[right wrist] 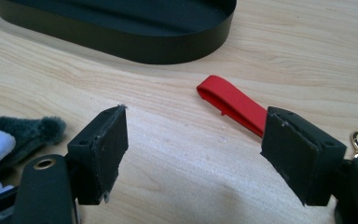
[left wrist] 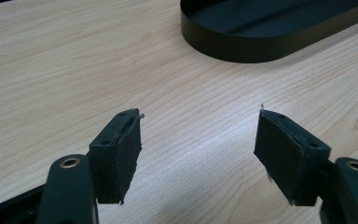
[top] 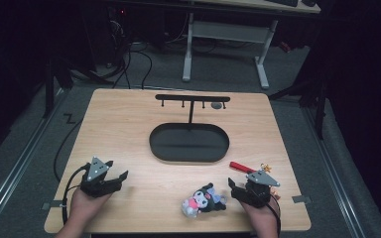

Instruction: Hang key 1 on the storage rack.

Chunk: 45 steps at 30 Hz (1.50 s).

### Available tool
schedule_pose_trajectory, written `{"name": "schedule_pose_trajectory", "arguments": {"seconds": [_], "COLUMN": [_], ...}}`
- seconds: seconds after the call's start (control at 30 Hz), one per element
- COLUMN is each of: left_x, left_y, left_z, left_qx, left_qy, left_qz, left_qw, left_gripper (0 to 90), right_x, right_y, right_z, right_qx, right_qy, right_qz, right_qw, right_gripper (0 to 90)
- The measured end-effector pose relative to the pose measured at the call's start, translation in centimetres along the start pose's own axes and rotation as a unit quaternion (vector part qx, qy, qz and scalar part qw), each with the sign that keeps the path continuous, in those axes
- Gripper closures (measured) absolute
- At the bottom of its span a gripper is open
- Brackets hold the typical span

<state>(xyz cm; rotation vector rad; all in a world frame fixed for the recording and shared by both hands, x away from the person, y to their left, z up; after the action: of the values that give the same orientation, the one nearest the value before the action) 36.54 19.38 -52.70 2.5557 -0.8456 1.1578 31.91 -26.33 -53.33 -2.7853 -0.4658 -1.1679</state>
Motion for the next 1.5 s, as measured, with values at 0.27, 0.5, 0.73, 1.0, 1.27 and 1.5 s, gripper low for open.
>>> {"name": "schedule_pose_trajectory", "arguments": {"seconds": [0.27, 0.5, 0.73, 1.0, 1.27, 1.5], "left_x": [0.1, 0.1, 0.5, 0.7, 0.8, 0.9], "left_y": [0.1, 0.4, 1.2, 1.6, 1.7, 2.1], "left_z": [0.1, 0.0, 1.0, 1.4, 1.2, 1.7], "left_qx": [0.002, -0.001, -0.01, -0.018, -0.025, -0.024], "left_qy": [0.001, 0.009, 0.009, -0.004, 0.006, -0.019], "left_qz": [0.007, 0.016, 0.026, 0.057, 0.065, 0.074], "left_qw": [1.0, 0.9998, 0.9996, 0.9982, 0.9975, 0.9968], "left_gripper": [29.9, 28.1, 27.5, 27.5, 28.7, 28.6], "right_x": [-0.1, 0.0, -0.1, 0.5, 0.8, 1.4], "right_y": [0.0, 0.0, -0.1, -0.3, -0.2, -0.6], "right_z": [0.1, -0.1, -0.1, -0.4, -0.5, -0.5], "right_qx": [0.008, 0.013, 0.02, 0.011, 0.006, 0.017], "right_qy": [-0.007, -0.002, -0.015, -0.034, -0.083, -0.125], "right_qz": [0.002, 0.005, -0.003, -0.016, -0.008, -0.018], "right_qw": [0.9999, 0.9999, 0.9997, 0.9992, 0.9965, 0.9919], "right_gripper": [22.1, 22.1, 22.1, 25.3, 25.7, 25.8]}}
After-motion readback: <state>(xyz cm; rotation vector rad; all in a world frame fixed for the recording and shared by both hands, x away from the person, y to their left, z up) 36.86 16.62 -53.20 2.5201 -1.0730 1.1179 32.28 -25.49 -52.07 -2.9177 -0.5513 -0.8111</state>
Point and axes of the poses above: each handheld gripper's, and its own axes: z roughly forward along the jaws, x roughly out of its top, y roughly to its right, the point moved 3 cm from there along z, roughly forward along the jaws, and after that the axes turned 9 degrees about -y, right-handed, at the moved point
